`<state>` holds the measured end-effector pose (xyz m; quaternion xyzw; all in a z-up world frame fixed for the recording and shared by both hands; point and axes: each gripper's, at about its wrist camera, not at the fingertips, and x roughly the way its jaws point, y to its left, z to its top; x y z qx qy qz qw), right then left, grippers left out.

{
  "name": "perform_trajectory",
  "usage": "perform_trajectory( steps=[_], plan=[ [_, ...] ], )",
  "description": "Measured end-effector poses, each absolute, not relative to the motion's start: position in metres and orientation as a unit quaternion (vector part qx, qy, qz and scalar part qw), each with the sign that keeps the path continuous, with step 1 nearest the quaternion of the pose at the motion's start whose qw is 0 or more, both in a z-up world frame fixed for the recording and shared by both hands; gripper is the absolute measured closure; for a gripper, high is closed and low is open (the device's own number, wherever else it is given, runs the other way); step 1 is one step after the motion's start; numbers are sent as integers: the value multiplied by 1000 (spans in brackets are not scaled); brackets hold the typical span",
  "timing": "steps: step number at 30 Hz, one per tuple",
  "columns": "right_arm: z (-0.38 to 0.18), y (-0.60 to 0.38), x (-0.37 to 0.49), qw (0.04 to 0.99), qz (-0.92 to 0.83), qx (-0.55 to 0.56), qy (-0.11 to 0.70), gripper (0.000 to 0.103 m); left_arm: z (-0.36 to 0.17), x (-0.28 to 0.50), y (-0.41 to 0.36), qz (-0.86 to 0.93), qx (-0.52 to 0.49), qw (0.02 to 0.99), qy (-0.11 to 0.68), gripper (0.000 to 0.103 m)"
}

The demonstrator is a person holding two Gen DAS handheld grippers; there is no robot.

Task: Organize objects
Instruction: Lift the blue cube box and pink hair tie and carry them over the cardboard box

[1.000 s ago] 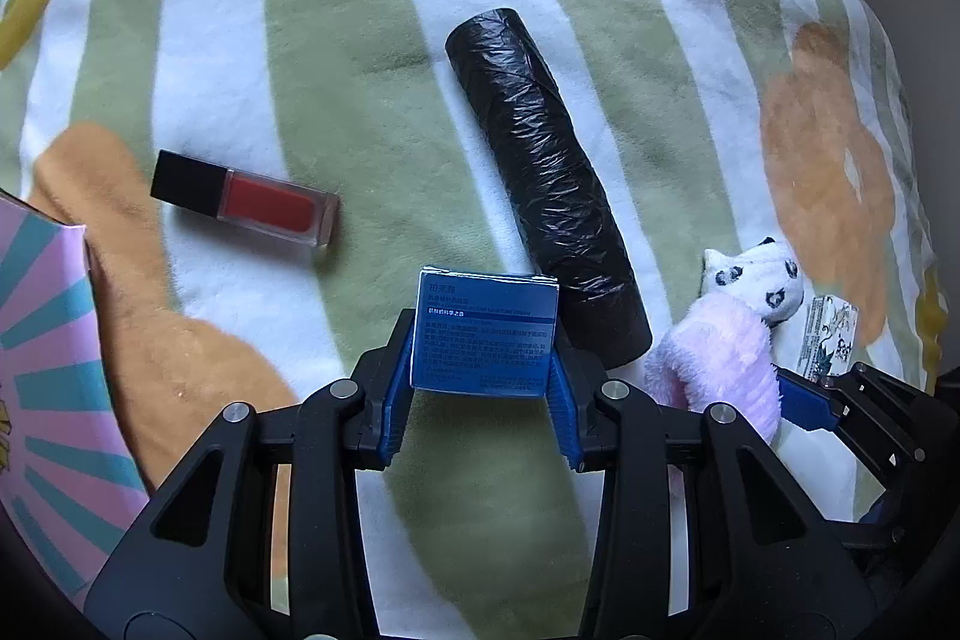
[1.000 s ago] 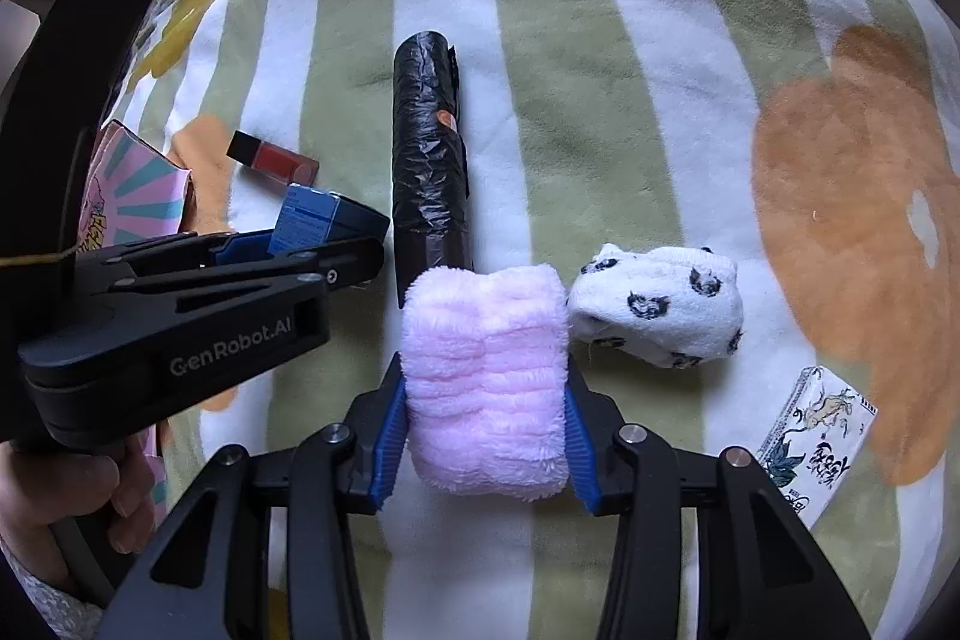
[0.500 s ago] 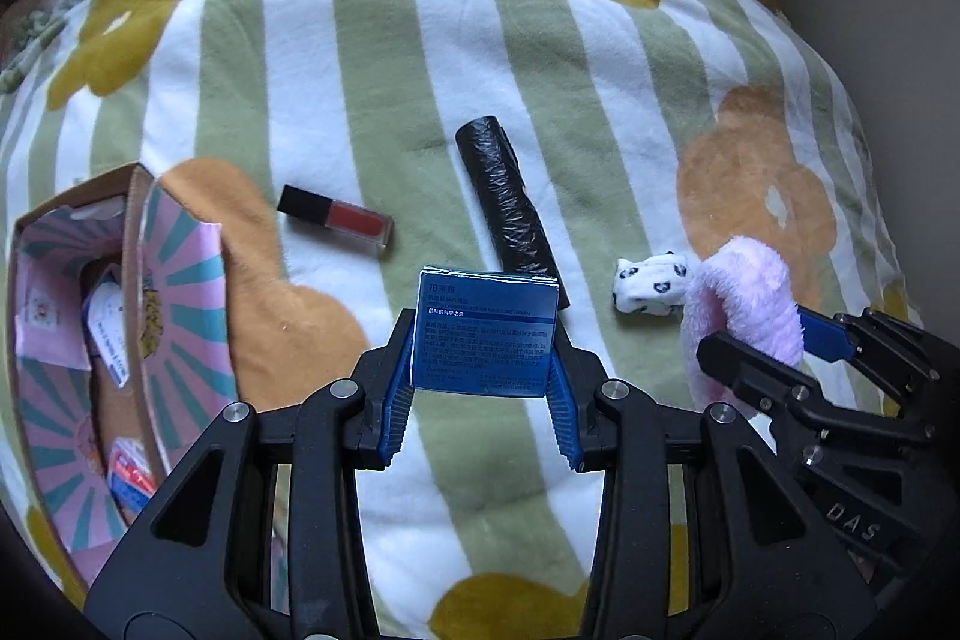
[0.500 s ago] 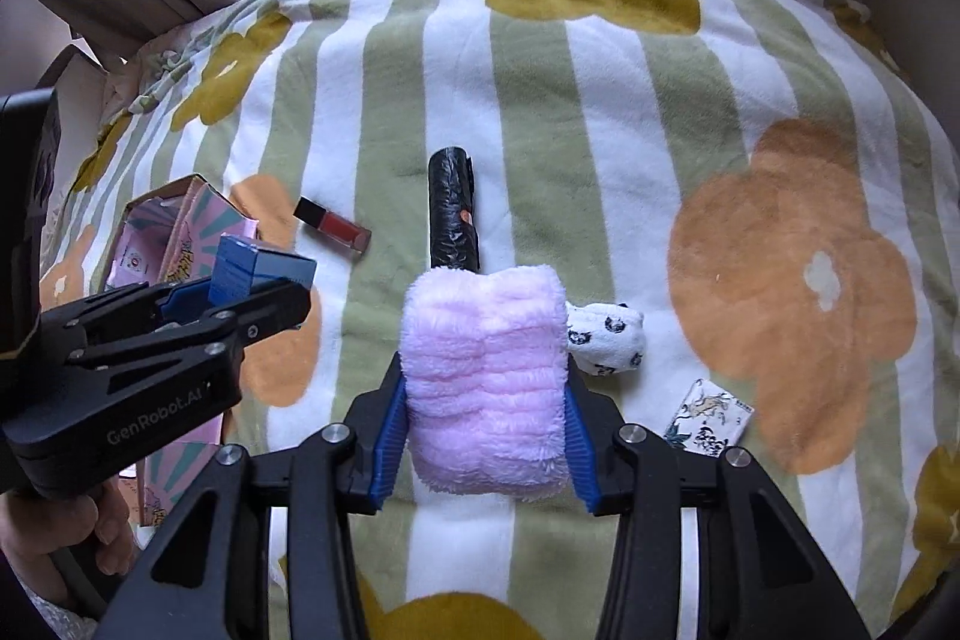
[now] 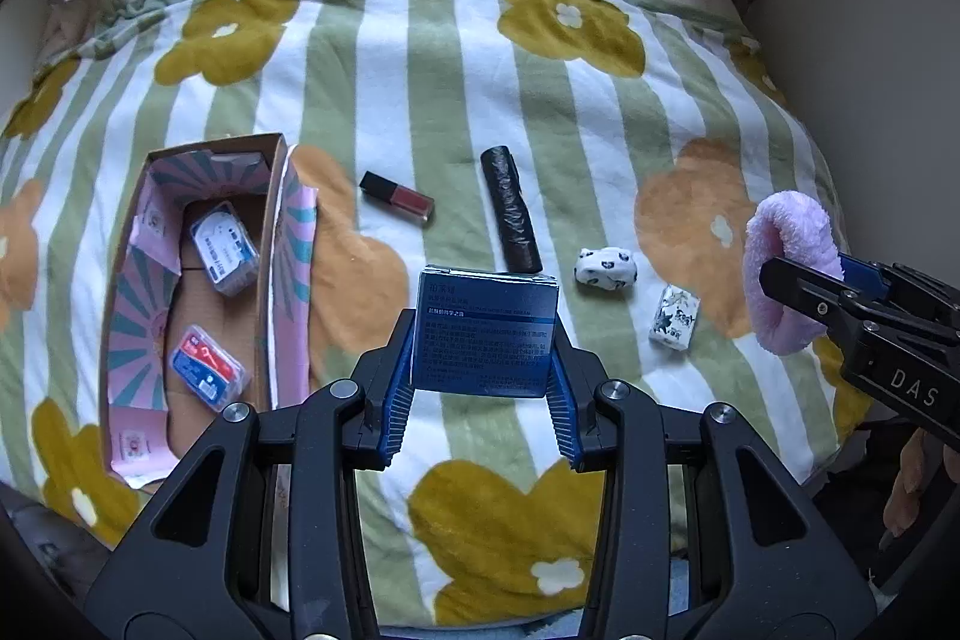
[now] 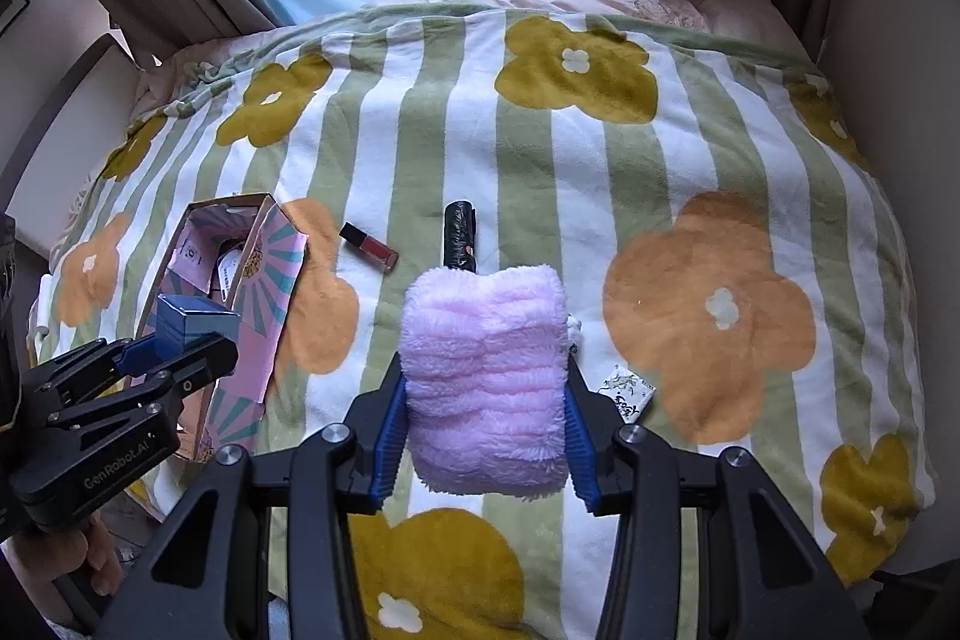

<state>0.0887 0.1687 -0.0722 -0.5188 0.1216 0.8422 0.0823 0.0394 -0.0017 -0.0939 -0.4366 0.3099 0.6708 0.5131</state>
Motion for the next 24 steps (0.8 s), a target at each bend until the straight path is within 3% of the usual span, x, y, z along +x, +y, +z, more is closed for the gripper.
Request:
perform_trajectory(
  steps=[12,24],
  plan=[
    [-56,137,89,60,853,-508,109,61,-65,24,-34,691,-424,505,295,68],
    [-52,68,52,3,856,-509,90,61,-56,-39,-79,716,-439,467,275,68]
  ],
)
